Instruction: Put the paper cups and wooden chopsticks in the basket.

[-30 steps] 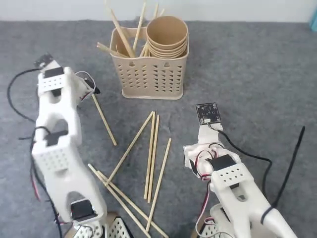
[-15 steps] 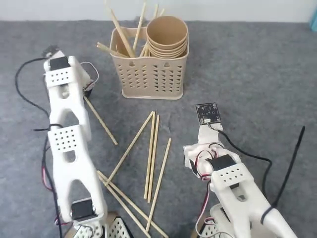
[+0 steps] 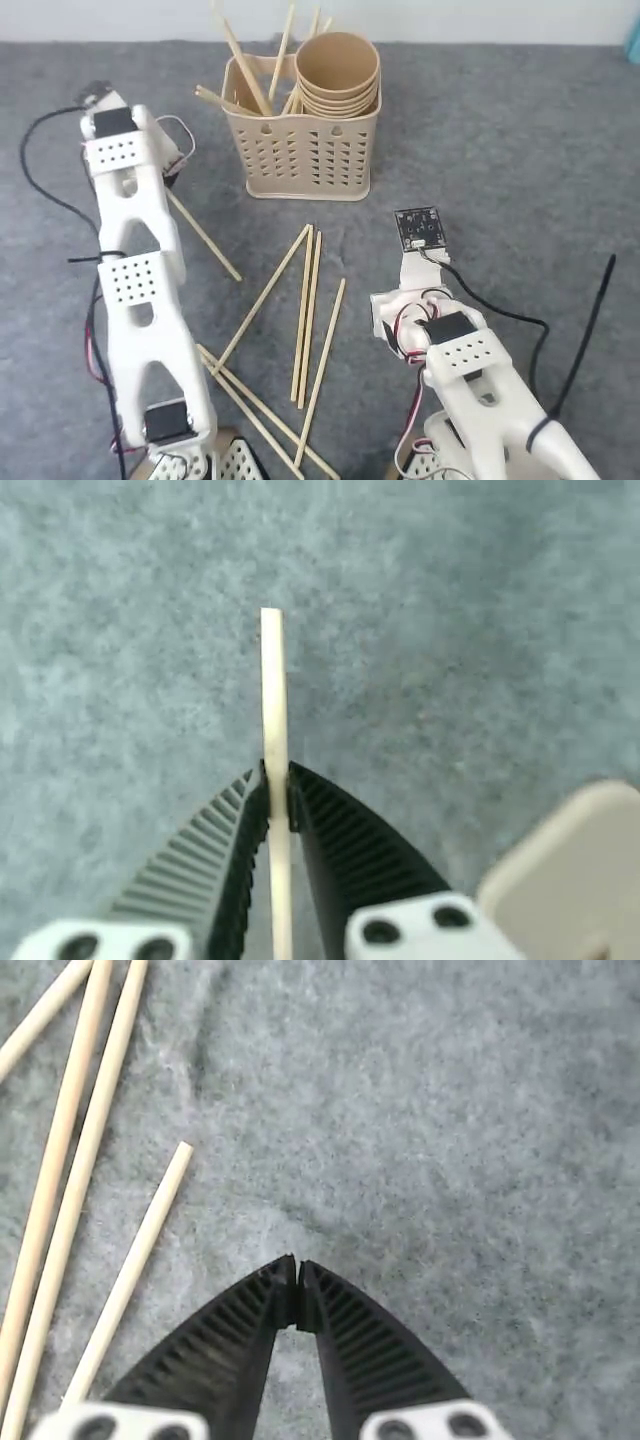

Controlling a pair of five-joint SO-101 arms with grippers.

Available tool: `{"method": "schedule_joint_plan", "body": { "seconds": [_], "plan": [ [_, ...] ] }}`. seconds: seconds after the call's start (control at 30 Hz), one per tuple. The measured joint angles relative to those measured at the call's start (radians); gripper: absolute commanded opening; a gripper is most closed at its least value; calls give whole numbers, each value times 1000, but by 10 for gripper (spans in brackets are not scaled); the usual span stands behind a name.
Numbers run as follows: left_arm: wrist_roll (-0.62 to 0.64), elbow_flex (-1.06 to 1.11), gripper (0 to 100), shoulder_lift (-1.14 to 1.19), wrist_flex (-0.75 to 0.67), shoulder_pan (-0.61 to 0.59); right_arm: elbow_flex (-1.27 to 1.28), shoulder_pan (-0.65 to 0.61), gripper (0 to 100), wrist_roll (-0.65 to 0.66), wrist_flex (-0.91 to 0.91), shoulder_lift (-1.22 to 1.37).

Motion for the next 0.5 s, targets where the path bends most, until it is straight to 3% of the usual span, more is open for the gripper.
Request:
{"method": "schedule_joint_plan", "body": {
  "seconds": [0.37,0.5],
  "plan": [
    [-97,635,10,-460,-11,66,0,-31,10,0,15,0],
    [-222,891,11,-560,-160,55,0,-66,13,0,28,0]
  ]
}}
